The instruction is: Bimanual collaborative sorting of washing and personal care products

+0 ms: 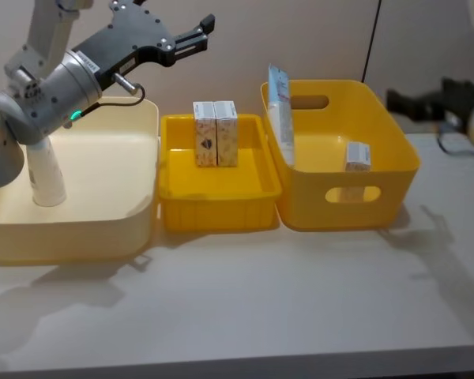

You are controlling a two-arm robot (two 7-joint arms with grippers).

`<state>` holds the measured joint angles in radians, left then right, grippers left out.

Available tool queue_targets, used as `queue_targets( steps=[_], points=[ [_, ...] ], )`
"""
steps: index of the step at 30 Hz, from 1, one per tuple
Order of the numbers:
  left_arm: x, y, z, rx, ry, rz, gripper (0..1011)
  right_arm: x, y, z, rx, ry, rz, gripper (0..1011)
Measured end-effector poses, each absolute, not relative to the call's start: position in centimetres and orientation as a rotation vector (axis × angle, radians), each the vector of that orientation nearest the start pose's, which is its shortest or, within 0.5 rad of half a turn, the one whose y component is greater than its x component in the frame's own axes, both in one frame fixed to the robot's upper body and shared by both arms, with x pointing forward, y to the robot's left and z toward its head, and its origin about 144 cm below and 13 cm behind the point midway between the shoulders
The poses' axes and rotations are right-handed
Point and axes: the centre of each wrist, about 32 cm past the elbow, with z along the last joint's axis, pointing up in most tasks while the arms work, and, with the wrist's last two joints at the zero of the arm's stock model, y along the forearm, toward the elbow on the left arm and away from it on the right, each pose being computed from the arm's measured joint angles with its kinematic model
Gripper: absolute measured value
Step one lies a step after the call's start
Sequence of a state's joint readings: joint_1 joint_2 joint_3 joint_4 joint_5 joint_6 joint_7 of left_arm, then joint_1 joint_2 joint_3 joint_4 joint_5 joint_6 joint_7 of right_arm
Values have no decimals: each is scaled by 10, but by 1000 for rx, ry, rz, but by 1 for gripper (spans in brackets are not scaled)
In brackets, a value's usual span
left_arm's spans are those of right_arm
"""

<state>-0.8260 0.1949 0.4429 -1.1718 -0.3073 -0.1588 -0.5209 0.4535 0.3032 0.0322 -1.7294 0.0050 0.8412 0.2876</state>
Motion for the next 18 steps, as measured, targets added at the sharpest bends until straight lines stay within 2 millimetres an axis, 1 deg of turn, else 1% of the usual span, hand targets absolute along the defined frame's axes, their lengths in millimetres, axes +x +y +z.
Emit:
queue_targets(
  steps=[3,4,7,10,18],
  points=[
    [637,183,1344,-172,-474,714,1003,512,-326,1352,-393,30,-1469,1001],
    [637,183,1344,-172,-474,714,1003,512,-326,1352,-393,30,-1469,1001],
    [637,183,1344,-172,-474,714,1003,496,-338,1338,-440,18,-1476,1001],
    [637,183,1344,-172,-474,714,1003,485,-344,1331,-469,7,-1478,1001],
    [637,183,1344,-172,-474,714,1003,468,-354,1322,-520,-10,-1477,1001]
  ],
)
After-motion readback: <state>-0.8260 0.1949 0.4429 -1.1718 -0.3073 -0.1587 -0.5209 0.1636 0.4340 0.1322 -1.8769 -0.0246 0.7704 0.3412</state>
